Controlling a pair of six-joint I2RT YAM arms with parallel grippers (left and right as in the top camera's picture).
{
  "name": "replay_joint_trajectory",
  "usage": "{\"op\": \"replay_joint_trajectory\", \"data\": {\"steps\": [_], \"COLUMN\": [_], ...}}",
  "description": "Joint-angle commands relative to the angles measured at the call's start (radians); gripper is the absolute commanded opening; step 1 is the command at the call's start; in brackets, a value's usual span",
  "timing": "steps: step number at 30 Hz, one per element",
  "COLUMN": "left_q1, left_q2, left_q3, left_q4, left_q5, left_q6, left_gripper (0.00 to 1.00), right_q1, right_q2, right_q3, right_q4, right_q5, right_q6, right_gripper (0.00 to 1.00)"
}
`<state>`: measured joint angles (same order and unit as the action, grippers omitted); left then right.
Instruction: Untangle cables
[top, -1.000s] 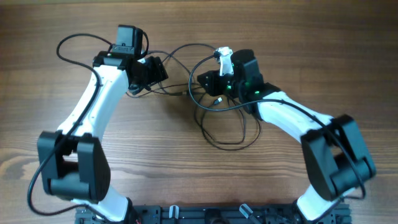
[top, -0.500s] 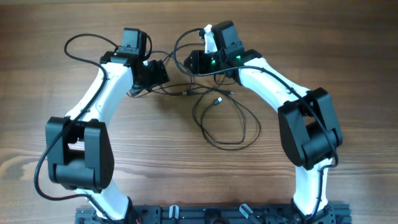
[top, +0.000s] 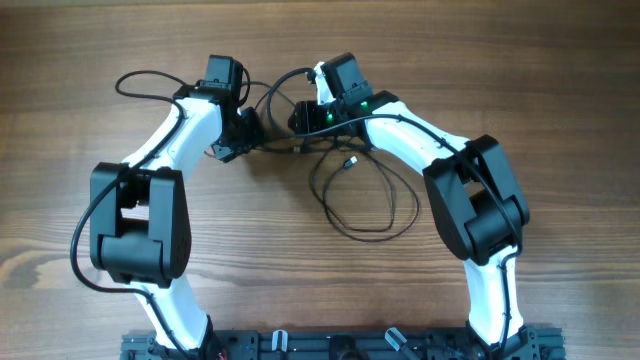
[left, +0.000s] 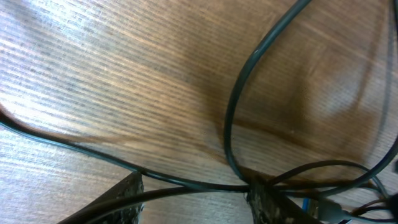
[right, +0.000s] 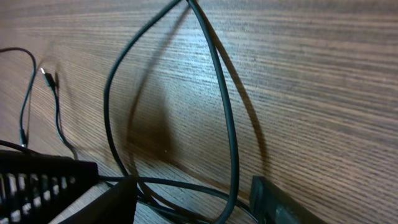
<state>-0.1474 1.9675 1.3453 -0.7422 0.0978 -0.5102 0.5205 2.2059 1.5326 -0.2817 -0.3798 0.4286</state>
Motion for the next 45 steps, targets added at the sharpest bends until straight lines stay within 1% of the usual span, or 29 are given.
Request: {"op": "replay_joint_trajectory", "data": {"steps": [1, 2, 3, 4, 6, 7, 8, 9, 10, 11, 12, 13, 14, 15, 20, 25, 26, 28, 29, 32, 33, 35, 37, 38, 40, 42, 43, 44, 45], "left_q1": [0.001, 0.001, 0.001, 0.001, 0.001, 0.001, 0.001, 0.001, 0.001, 0.001, 0.001, 0.001, 0.001, 0.001, 0.002, 0.002, 0.002, 0.002, 0.002, 0.002, 0.002, 0.002, 0.002, 0.002, 0.002, 0.002, 0.002, 0.002, 0.002], "left_q2": [0.015, 0.015, 0.015, 0.015, 0.015, 0.015, 0.015, 0.015, 0.015, 0.015, 0.015, 0.015, 0.015, 0.015, 0.015, 0.015, 0.015, 0.015, 0.015, 0.015, 0.015, 0.015, 0.015, 0.015, 0.015, 0.015, 0.015, 0.015, 0.015], "left_q3": [-0.006, -0.006, -0.006, -0.006, -0.006, -0.006, -0.006, -0.006, -0.006, -0.006, -0.006, -0.006, -0.006, -0.006, -0.006, -0.006, -0.006, -0.006, -0.006, -0.006, -0.006, -0.006, -0.006, -0.006, -0.006, -0.006, -0.006, -0.006, -0.006], "left_q4": [0.02, 0.021, 0.019, 0.015, 0.004, -0.003, -0.011, -0.016, -0.019, -0.021, -0.022, -0.022, -0.021, -0.021, -0.017, -0.005, -0.001, 0.009, 0.014, 0.025, 0.027, 0.031, 0.032, 0.032, 0.032, 0.032, 0.032, 0.032, 0.032], "left_q5": [-0.006, -0.006, -0.006, -0.006, -0.006, -0.006, -0.006, -0.007, -0.02, -0.032, -0.048, -0.051, -0.053, -0.066, -0.074, -0.073, -0.073, -0.074, -0.074, -0.073, -0.073, -0.074, -0.073, -0.074, -0.073, -0.074, -0.073, -0.073, -0.074], "left_q6": [-0.004, -0.004, -0.004, -0.004, -0.003, -0.003, -0.003, -0.003, -0.003, -0.003, -0.003, -0.003, -0.003, -0.003, -0.004, -0.027, -0.026, -0.026, -0.026, -0.026, -0.026, -0.026, -0.026, -0.026, -0.026, -0.026, -0.026, -0.026, -0.026], "left_gripper": [0.59, 0.56, 0.51, 0.43, 0.39, 0.33, 0.32, 0.33, 0.34, 0.35, 0.32, 0.22, 0.07, 0.04, 0.04, 0.04, 0.04, 0.04, 0.04, 0.04, 0.04, 0.04, 0.04, 0.04, 0.04, 0.04, 0.04, 0.04, 0.04], "right_q1": [0.014, 0.016, 0.016, 0.017, 0.02, 0.021, 0.023, 0.023, 0.023, 0.021, 0.02, 0.019, 0.017, 0.017, 0.017, 0.017, 0.017, 0.017, 0.017, 0.017, 0.017, 0.017, 0.017, 0.017, 0.017, 0.017, 0.017, 0.017, 0.017], "right_q2": [0.031, 0.031, 0.032, 0.034, 0.047, 0.06, 0.075, 0.079, 0.078, 0.069, 0.053, 0.031, -0.005, -0.044, -0.282, -0.509, -0.536, -0.651, -0.732, -0.877, -0.943, -1.036, -1.107, -1.146, -1.168, -1.168, -1.168, -1.168, -1.168], "right_q3": [-0.003, -0.003, -0.003, -0.003, -0.003, -0.003, -0.003, -0.003, -0.003, -0.003, -0.003, -0.003, -0.003, -0.003, -0.003, -0.003, -0.003, -0.001, -0.001, -0.001, -0.001, -0.001, -0.001, -0.001, 0.001, 0.001, 0.001, 0.001, 0.001], "right_q4": [-0.003, 0.002, 0.005, 0.008, 0.007, 0.003, 0.0, -0.004, -0.011, -0.02, -0.032, -0.045, -0.058, -0.065, -0.099, -0.183, -0.185, -0.175, -0.145, -0.061, -0.009, 0.092, 0.165, 0.213, 0.29, 0.388, 0.418, 0.456, 0.497], "right_q5": [0.022, 0.022, 0.023, 0.024, 0.026, 0.026, 0.025, 0.025, 0.025, 0.016, 0.014, 0.014, 0.014, 0.014, 0.013, -0.024, -0.024, -0.015, -0.008, 0.01, 0.022, 0.033, 0.084, 0.132, 0.175, 0.315, 0.38, 0.486, 0.628], "right_q6": [-0.01, -0.01, -0.01, -0.01, -0.01, -0.01, -0.007, -0.007, -0.007, -0.006, -0.008, -0.01, -0.012, -0.024, -0.035, -0.032, -0.031, -0.007, -0.007, -0.011, -0.015, -0.068, -0.095, -0.134, -0.213, -0.323, -0.357, -0.407, -0.497], "right_gripper": [0.62, 0.62, 0.62, 0.58, 0.51, 0.47, 0.4, 0.32, 0.1, 0.04, 0.04, 0.04, 0.04, 0.04, 0.04, 0.04, 0.04, 0.04, 0.04, 0.04, 0.04, 0.04, 0.04, 0.04, 0.04, 0.04, 0.04, 0.04, 0.04]}}
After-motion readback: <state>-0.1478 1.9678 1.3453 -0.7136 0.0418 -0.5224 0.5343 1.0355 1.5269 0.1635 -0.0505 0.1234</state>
